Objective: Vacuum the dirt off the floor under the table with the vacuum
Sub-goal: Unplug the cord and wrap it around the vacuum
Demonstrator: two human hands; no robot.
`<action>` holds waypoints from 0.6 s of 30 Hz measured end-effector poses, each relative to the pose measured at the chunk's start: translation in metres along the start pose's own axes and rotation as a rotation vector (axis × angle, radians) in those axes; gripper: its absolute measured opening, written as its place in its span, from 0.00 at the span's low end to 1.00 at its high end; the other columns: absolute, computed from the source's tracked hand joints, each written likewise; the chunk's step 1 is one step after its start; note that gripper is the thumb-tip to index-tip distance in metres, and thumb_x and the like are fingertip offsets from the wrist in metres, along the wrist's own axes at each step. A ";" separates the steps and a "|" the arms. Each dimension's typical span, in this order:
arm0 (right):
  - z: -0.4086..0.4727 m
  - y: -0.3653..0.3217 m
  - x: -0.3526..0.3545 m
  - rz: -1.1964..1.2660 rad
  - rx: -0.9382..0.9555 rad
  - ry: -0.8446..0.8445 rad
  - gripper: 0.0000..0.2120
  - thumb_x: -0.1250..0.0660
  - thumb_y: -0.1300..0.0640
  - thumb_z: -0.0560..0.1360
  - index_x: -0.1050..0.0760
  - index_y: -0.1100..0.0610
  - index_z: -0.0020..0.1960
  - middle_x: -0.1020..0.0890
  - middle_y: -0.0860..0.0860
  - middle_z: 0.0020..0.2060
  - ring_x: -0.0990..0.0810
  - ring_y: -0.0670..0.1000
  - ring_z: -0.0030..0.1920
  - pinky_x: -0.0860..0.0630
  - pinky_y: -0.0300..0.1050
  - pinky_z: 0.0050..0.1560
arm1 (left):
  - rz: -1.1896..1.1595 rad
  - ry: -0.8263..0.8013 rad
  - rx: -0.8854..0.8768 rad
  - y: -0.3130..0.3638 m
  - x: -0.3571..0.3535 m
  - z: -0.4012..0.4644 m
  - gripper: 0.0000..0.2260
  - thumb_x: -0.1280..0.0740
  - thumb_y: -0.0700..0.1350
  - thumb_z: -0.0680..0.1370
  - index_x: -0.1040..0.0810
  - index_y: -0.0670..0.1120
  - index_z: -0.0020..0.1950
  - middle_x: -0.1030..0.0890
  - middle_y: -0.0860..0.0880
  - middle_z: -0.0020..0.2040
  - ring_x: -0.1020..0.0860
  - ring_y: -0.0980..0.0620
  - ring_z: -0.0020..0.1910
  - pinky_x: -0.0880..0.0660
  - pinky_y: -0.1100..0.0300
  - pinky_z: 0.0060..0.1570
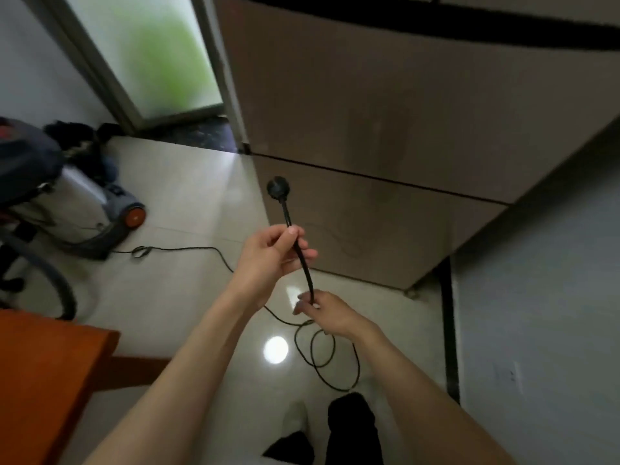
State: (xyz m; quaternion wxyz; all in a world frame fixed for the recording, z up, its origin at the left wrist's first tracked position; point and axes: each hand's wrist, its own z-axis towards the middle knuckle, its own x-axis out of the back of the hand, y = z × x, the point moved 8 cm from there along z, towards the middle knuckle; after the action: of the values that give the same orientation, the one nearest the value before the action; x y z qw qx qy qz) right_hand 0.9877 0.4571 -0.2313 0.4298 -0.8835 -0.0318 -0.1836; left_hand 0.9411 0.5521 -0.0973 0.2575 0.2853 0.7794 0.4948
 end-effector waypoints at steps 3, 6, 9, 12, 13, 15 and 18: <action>0.004 -0.053 -0.011 0.027 0.033 0.131 0.17 0.45 0.52 0.82 0.25 0.55 0.39 0.19 0.52 0.37 0.23 0.49 0.41 0.29 0.42 0.47 | -0.030 0.218 -0.055 0.037 0.069 -0.020 0.08 0.41 0.40 0.81 0.25 0.41 0.45 0.21 0.48 0.36 0.19 0.50 0.40 0.22 0.55 0.49; 0.003 -0.090 -0.003 0.077 0.108 0.237 0.16 0.45 0.54 0.82 0.32 0.53 0.36 0.28 0.48 0.30 0.31 0.46 0.32 0.34 0.37 0.34 | 0.133 0.470 -0.030 0.048 0.135 -0.036 0.08 0.39 0.41 0.79 0.23 0.40 0.43 0.19 0.45 0.39 0.20 0.51 0.41 0.21 0.57 0.46; -0.003 -0.153 0.016 0.148 0.267 0.285 0.09 0.39 0.60 0.80 0.29 0.56 0.40 0.28 0.48 0.31 0.32 0.44 0.32 0.36 0.31 0.30 | 0.175 0.636 0.052 0.042 0.187 -0.051 0.11 0.40 0.45 0.78 0.24 0.42 0.39 0.19 0.45 0.37 0.21 0.50 0.39 0.23 0.57 0.43; -0.013 -0.226 0.036 0.208 0.466 0.308 0.09 0.33 0.65 0.76 0.27 0.53 0.39 0.26 0.48 0.33 0.29 0.42 0.34 0.33 0.28 0.35 | 0.244 0.739 0.117 0.041 0.216 -0.062 0.15 0.41 0.48 0.79 0.25 0.42 0.37 0.20 0.47 0.35 0.23 0.50 0.38 0.24 0.55 0.45; -0.014 -0.250 0.037 0.170 0.524 0.273 0.10 0.32 0.64 0.75 0.26 0.52 0.39 0.25 0.48 0.33 0.29 0.42 0.34 0.33 0.28 0.36 | 0.317 0.773 0.097 0.047 0.222 -0.063 0.13 0.41 0.47 0.78 0.26 0.42 0.38 0.21 0.48 0.36 0.24 0.50 0.38 0.25 0.55 0.46; -0.014 -0.290 0.031 0.053 0.611 0.183 0.08 0.32 0.61 0.76 0.24 0.51 0.40 0.24 0.46 0.33 0.28 0.38 0.34 0.32 0.28 0.37 | 0.495 0.769 0.021 0.063 0.224 -0.065 0.06 0.39 0.45 0.78 0.27 0.45 0.52 0.25 0.47 0.49 0.26 0.50 0.48 0.28 0.53 0.52; -0.007 -0.337 0.024 -0.022 0.686 0.100 0.05 0.32 0.59 0.76 0.21 0.53 0.43 0.22 0.43 0.34 0.26 0.34 0.33 0.31 0.27 0.37 | 0.618 0.568 -0.188 0.093 0.216 -0.055 0.20 0.40 0.37 0.78 0.34 0.51 0.69 0.31 0.49 0.65 0.33 0.51 0.65 0.34 0.52 0.67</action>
State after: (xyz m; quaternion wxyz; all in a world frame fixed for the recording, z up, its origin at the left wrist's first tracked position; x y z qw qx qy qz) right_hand 0.9362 0.6615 0.0334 0.7010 -0.6769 -0.0799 -0.2097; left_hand 0.7694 0.7011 -0.0169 -0.1027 0.3330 0.6490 0.6763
